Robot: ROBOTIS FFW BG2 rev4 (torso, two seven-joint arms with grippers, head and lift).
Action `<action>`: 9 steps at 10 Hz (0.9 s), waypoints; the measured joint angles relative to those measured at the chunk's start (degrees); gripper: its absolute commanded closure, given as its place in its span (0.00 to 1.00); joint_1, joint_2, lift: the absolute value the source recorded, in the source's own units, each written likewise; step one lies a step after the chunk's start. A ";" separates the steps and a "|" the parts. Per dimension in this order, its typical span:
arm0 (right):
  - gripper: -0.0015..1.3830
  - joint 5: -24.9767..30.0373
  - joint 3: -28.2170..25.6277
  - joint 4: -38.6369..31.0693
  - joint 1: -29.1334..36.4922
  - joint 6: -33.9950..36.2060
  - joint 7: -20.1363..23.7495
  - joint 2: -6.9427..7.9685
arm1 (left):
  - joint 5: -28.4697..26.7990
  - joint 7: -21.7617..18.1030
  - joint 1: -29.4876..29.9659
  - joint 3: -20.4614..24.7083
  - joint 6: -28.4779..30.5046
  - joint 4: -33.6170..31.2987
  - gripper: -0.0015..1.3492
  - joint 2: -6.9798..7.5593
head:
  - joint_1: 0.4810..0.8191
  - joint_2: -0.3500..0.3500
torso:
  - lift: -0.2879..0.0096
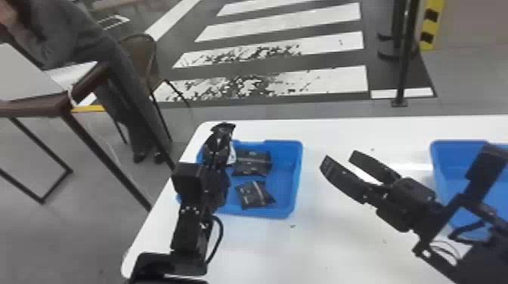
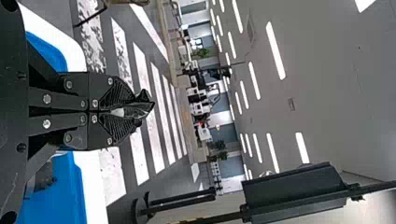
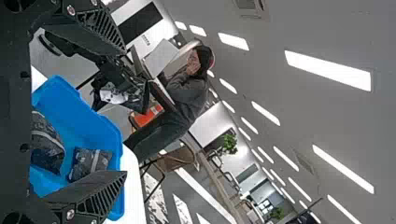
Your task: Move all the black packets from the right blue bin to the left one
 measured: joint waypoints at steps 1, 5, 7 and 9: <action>0.08 0.37 -1.01 -0.19 0.18 0.00 0.01 0.01 | 1.48 -0.05 -0.11 0.25 -1.87 1.35 0.09 -0.05 | 0.63 1.00 | 0.50; 0.08 10.16 -12.42 -3.47 2.04 1.61 -0.07 1.54 | 16.30 -4.72 3.72 -3.65 -10.45 -2.09 0.13 0.20 | 0.58 0.88 | 0.50; 0.08 17.80 -20.94 -6.69 2.86 8.38 -1.63 2.52 | 20.93 -4.67 9.94 -6.90 -10.58 -11.09 0.13 0.40 | 0.55 0.77 | 0.50; 0.08 26.36 -29.71 -12.39 4.19 19.28 -4.89 3.59 | 22.59 -4.67 15.75 -8.01 -8.20 -18.90 0.13 0.62 | 0.56 0.60 | 0.50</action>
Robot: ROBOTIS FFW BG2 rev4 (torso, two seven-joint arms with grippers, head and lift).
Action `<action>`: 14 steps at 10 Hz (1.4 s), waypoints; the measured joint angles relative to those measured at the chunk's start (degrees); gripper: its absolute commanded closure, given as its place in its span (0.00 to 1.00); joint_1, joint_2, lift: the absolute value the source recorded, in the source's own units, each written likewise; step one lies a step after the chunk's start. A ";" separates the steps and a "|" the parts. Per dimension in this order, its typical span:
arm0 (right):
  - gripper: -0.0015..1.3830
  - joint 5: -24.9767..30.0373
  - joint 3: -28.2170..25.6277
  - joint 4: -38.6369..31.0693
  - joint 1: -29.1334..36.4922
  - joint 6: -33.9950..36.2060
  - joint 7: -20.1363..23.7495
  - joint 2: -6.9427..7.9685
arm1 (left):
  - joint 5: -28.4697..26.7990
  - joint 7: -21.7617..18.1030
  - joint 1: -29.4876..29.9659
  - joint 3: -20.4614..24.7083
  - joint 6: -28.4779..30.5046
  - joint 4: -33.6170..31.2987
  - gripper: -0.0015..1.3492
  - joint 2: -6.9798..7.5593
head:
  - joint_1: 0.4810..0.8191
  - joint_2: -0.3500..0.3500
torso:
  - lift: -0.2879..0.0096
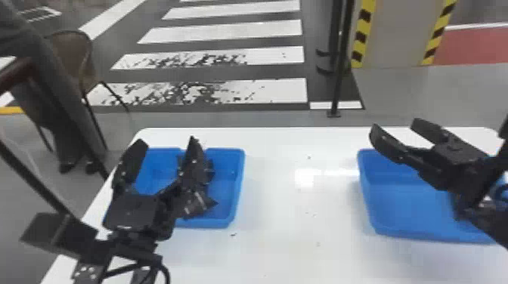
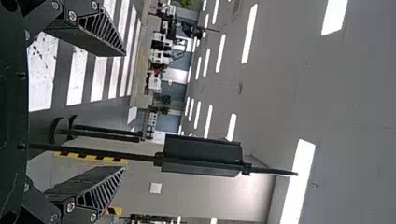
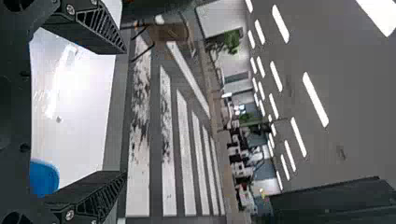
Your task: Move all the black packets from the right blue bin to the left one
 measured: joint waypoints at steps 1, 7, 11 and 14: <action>0.08 3.77 -3.24 -3.09 0.62 6.38 -1.87 0.32 | 0.55 0.00 1.76 -0.14 0.96 -1.99 0.13 -0.01 | 0.59 0.53 | 0.50; 0.08 14.22 -10.43 -1.24 -3.63 32.74 -12.32 1.31 | 0.67 0.00 2.89 -0.88 0.15 -3.19 0.13 0.09 | 0.63 0.27 | 0.50; 0.08 14.83 -10.89 10.32 -10.13 37.26 -12.26 1.16 | 0.75 0.00 2.51 -1.75 0.40 -3.19 0.14 0.40 | 0.63 0.22 | 0.50; 0.08 14.67 -9.10 16.04 -12.52 37.32 -12.24 1.03 | 0.74 0.00 2.49 -1.40 0.35 -3.19 0.14 0.26 | 0.63 0.23 | 0.50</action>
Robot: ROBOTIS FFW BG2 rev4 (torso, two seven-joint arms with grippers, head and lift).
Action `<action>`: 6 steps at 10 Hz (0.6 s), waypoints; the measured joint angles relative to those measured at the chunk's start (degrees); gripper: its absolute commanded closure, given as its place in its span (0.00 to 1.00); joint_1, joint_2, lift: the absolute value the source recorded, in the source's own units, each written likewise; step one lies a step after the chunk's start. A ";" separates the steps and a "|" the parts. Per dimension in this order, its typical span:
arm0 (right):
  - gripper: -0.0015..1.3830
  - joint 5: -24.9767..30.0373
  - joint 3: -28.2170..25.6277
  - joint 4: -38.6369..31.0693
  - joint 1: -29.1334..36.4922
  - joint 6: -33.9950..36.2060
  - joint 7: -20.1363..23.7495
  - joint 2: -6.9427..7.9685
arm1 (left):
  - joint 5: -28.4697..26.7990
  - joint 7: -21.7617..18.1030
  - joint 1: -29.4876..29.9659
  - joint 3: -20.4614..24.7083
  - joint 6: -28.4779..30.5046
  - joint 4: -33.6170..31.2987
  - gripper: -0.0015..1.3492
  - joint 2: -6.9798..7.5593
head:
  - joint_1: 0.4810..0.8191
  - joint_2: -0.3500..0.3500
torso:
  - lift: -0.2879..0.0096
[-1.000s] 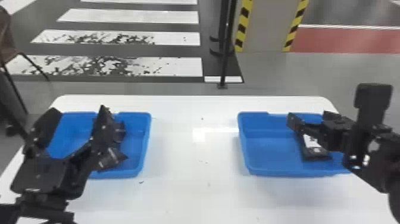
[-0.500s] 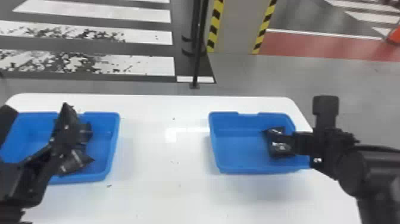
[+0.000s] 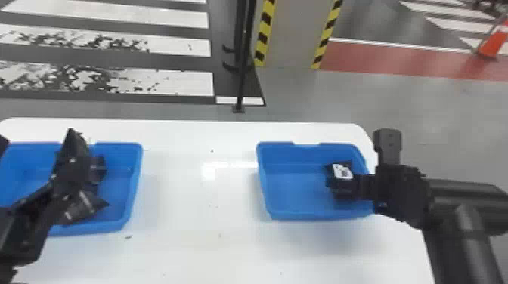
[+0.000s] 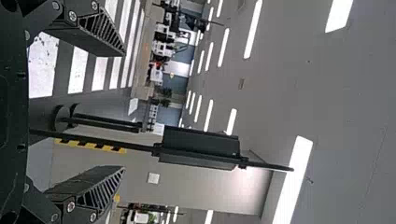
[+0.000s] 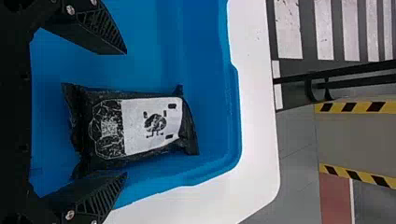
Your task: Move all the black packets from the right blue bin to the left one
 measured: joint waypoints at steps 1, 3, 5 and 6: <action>0.08 -0.25 0.84 0.75 -0.39 -0.36 -0.04 -0.01 | -0.03 0.00 0.00 0.06 -0.04 0.00 0.14 -0.02 | 0.63 0.24 | 0.50; 0.08 -0.34 2.46 2.28 -1.26 -1.14 -0.84 0.01 | -0.10 0.00 -0.08 0.01 -0.05 0.00 0.14 -0.03 | 0.63 0.26 | 0.50; 0.08 -0.34 2.90 2.26 -1.04 -1.68 -3.10 0.65 | -0.03 -0.16 -0.07 0.08 -0.23 0.00 0.14 -0.01 | 0.63 0.27 | 0.50; 0.08 -0.36 2.87 2.26 -0.83 -2.11 -4.11 1.01 | 0.00 -0.26 -0.07 0.16 -0.38 0.00 0.14 0.04 | 0.63 0.27 | 0.50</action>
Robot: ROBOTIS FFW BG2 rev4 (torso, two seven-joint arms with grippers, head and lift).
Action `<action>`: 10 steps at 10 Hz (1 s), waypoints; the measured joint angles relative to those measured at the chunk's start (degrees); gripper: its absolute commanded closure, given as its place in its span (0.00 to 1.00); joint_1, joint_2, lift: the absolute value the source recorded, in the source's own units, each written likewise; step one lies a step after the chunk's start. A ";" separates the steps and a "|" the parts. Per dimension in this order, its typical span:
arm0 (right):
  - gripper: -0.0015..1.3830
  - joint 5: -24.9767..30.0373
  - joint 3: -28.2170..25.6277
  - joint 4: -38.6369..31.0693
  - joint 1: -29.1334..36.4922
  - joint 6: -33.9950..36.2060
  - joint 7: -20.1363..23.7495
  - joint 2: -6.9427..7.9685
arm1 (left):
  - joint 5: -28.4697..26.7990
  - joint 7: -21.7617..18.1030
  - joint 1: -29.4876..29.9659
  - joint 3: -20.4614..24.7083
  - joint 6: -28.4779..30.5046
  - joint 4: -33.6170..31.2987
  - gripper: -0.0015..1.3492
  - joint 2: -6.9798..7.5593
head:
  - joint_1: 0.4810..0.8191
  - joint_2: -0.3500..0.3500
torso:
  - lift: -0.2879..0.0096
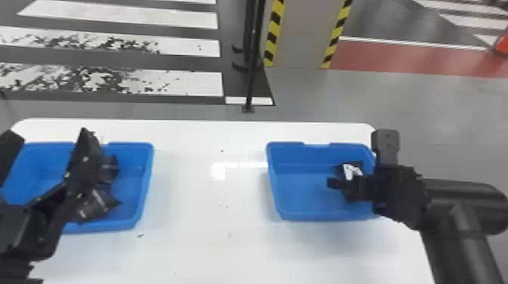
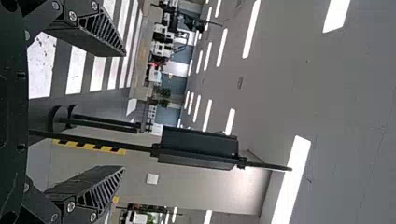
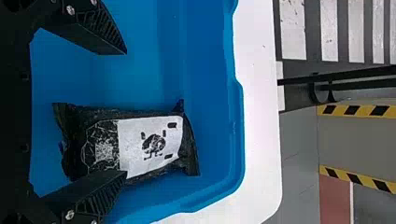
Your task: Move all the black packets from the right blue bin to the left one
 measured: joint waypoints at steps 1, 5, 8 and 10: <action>0.08 -0.36 -0.10 0.66 0.00 -0.42 -0.61 0.25 | 0.01 0.00 0.00 0.10 -0.23 0.00 0.14 0.02 | 0.63 0.27 | 0.50; 0.10 -2.96 -0.28 3.50 0.28 -2.74 -2.63 0.75 | 0.01 -0.08 0.26 0.26 -0.48 0.00 0.14 0.02 | 0.63 0.27 | 0.50; 0.19 -4.67 -0.86 1.17 2.84 -2.87 -5.68 1.00 | 0.01 -0.26 0.49 0.37 -0.64 0.00 0.14 0.02 | 0.63 0.27 | 0.50; 0.31 -5.30 -1.64 1.21 3.21 -3.01 -6.08 1.01 | 0.11 -0.31 0.68 0.32 -0.63 0.00 0.14 0.02 | 0.63 0.26 | 0.50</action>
